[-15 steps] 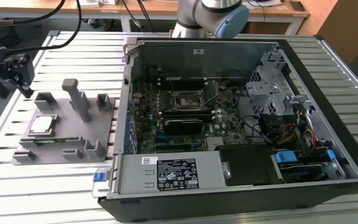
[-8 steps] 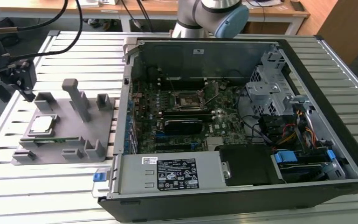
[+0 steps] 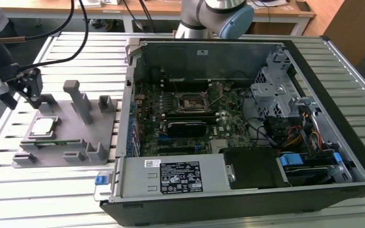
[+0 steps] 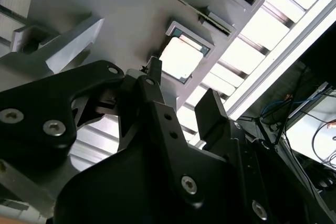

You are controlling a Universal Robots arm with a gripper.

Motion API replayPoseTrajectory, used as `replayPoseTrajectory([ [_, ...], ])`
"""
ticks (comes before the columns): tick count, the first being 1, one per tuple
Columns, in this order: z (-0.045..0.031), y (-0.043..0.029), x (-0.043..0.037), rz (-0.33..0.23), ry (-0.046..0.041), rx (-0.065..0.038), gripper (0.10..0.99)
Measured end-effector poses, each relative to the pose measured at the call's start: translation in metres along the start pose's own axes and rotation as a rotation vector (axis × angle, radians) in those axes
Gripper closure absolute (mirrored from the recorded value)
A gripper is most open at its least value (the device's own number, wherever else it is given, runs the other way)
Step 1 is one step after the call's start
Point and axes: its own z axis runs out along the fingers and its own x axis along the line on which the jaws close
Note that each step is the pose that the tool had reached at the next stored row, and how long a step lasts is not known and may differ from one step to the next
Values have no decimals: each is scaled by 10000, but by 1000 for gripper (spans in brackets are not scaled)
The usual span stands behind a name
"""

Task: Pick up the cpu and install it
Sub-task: 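Pick up the cpu and move it towards the insertion slot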

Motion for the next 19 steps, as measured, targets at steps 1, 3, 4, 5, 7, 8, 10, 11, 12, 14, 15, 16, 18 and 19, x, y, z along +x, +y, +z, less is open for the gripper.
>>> replayPoseTrajectory([
  [1, 18, -1, 0, 0, -1, 1, 557],
  [3, 54, -1, -1, -2, 0, 2, 490],
  [4, 73, 0, -1, -4, -1, 1, 490],
  [5, 91, 4, 1, -6, -1, 2, 427],
  [7, 128, 16, 5, -17, 0, 2, 373],
  [8, 147, 27, 15, -22, 1, 2, 314],
  [10, 185, 54, 44, -16, -1, 4, 251],
  [11, 204, 69, 55, 11, -3, 10, 251],
  [12, 222, 81, 65, 55, -5, 26, 251],
  [14, 260, 92, 84, 198, -11, 75, 251],
  [15, 276, 92, 102, 243, -11, 97, 251],
  [16, 295, 91, 122, 263, -13, 103, 251],
  [18, 334, 89, 129, 287, -18, 102, 251],
  [19, 350, 88, 129, 289, -16, 103, 251],
])
